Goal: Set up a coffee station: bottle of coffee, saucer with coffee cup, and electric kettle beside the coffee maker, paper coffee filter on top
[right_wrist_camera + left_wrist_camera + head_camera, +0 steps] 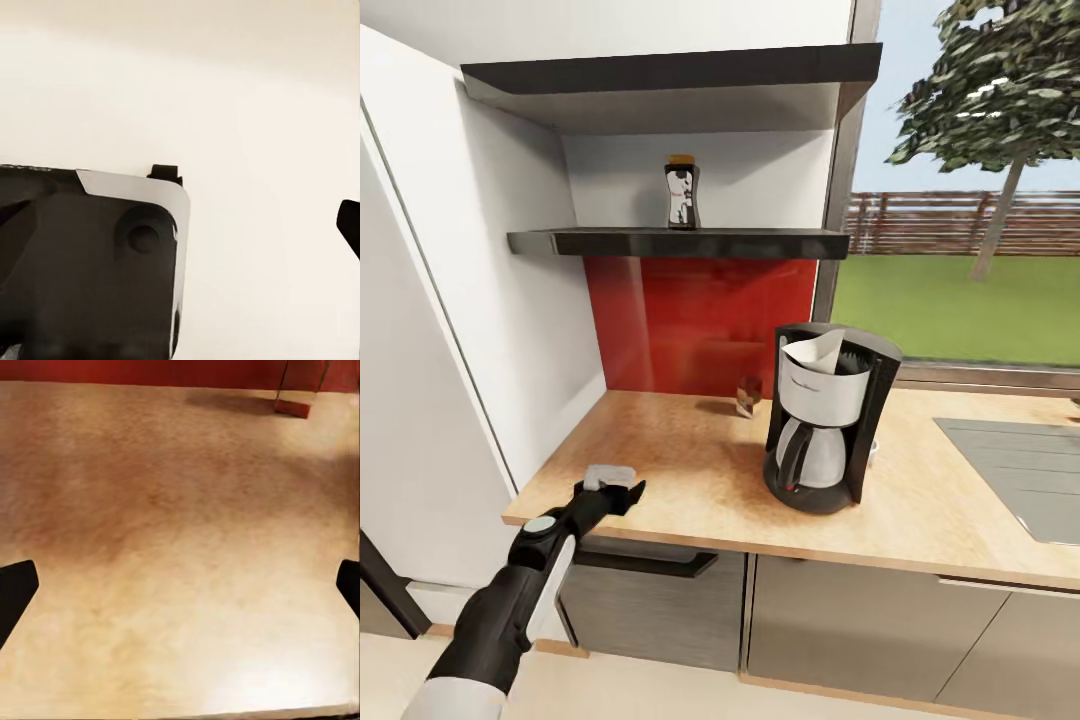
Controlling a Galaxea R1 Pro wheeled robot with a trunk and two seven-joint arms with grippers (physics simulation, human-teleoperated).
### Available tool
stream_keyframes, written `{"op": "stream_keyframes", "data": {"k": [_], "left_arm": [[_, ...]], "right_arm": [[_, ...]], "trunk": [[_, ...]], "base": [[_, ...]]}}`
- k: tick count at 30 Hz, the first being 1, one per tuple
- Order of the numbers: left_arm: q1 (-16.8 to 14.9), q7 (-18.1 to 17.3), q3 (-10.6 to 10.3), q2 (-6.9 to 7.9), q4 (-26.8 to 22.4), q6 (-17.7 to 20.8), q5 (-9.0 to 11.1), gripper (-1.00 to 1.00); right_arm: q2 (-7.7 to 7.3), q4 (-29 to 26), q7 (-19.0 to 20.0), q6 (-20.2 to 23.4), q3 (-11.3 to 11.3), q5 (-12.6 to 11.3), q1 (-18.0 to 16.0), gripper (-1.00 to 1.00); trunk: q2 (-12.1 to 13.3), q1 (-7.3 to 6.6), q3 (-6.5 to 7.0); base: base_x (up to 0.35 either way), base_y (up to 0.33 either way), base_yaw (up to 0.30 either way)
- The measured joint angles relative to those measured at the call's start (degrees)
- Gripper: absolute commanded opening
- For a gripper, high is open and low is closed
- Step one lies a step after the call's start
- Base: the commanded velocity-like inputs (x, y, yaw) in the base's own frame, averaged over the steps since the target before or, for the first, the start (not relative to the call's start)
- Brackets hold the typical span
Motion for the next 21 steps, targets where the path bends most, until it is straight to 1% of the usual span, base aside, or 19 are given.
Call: {"op": "stream_keyframes", "data": {"k": [1, 3, 4, 5, 6, 8, 10, 12, 16, 17, 18, 19, 20, 21], "left_arm": [[-1.1, -0.2, 0.0, -0.2, -0.2, 0.9, 0.0, 1.0], [-4.4, -0.8, 0.0, -1.12, -1.4, 4.2, 0.0, 1.0], [-5.2, -0.9, -0.1, -1.38, -1.7, 4.9, 0.0, 1.0], [-6.5, -1.0, -0.1, -1.9, -2.2, 6.3, 0.0, 1.0], [-7.2, -1.0, -0.1, -2.14, -2.5, 6.9, 0.0, 1.0], [-9.7, -1.1, -0.2, -2.89, -3.1, 8.9, 0.0, 1.0], [-12.5, -1.2, -0.2, -3.59, -3.4, 10.3, 0.0, 1.0], [-14.5, -1.3, -0.2, -4.1, -3.4, 11.5, 0.0, 1.0], [-20.5, -1.5, -0.2, -5.2, -3.4, 16.4, 0.9, 1.0], [-21.4, -1.5, -0.2, -5.29, -3.4, 17.1, 1.0, 1.0], [-23.3, -1.5, -0.2, -5.44, -3.3, 18.3, 1.3, 1.0], [-24.4, -1.5, -0.2, -5.51, -3.2, 19.0, 1.3, 1.0], [-26.4, -1.5, -0.1, -5.6, -3.0, 20.5, 1.5, 1.0], [-27.5, -1.6, -0.1, -5.63, -2.9, 21.4, 1.6, 1.0]], "right_arm": [[0.04, 0.0, 0.0, 0.0, 0.0, 0.0, 0.8, 1.0], [0.1, 0.0, -0.1, -0.1, 0.0, -0.1, 3.6, 1.0], [0.1, 0.0, -0.1, -0.1, -0.1, -0.1, 4.4, 1.0], [0.09, 0.0, -0.2, -0.1, 0.0, -0.1, 6.0, 1.0], [0.09, 0.0, -0.2, -0.1, -0.1, -0.1, 6.8, 1.0], [0.12, 0.0, -0.2, -0.2, 0.0, -0.1, 9.7, 1.0], [0.15, 0.0, -0.2, -0.2, 0.0, -0.1, 11.6, 1.0], [0.22, 0.0, -0.2, -0.2, 0.0, -0.1, 12.3, 1.0], [1.1, -0.2, -0.1, -0.2, 0.0, -0.3, 12.9, 1.0], [1.2, -0.2, -0.1, -0.2, 0.0, -0.3, 13.0, 1.0], [1.36, -0.2, -0.2, -0.2, 0.0, -0.3, 13.0, 1.0], [1.42, -0.2, -0.2, -0.2, 0.0, -0.3, 13.0, 1.0], [1.51, -0.2, -0.2, -0.2, 0.0, -0.3, 13.0, 1.0], [1.54, -0.3, -0.2, -0.3, 0.0, -0.3, 13.0, 1.0]], "trunk": [[0.0, 0.0, 0.0], [0.0, 0.0, 0.0], [0.0, 0.0, 0.0], [0.0, 0.0, -0.01], [0.0, 0.0, 0.0], [0.0, 0.0, -0.01], [0.0, 0.0, 0.0], [0.0, 0.0, 0.0], [0.0, 0.0, 0.01], [0.0, 0.0, 0.0], [0.0, 0.0, 0.01], [0.0, 0.0, 0.0], [0.0, 0.0, 0.01], [0.0, 0.0, 0.01]], "base": [[0.0, 0.0, 0.0], [0.0, 0.0, 0.0], [0.0, 0.0, 0.0], [0.0, 0.0, 0.0], [0.0, 0.0, 0.0], [0.0, 0.0, 0.0], [0.0, 0.0, 0.0], [0.0, 0.0, 0.0], [0.0, 0.0, 0.0], [0.0, 0.0, 0.0], [0.0, 0.0, 0.0], [0.0, 0.0, 0.0], [0.0, 0.0, 0.0], [0.0, 0.0, 0.0]]}}
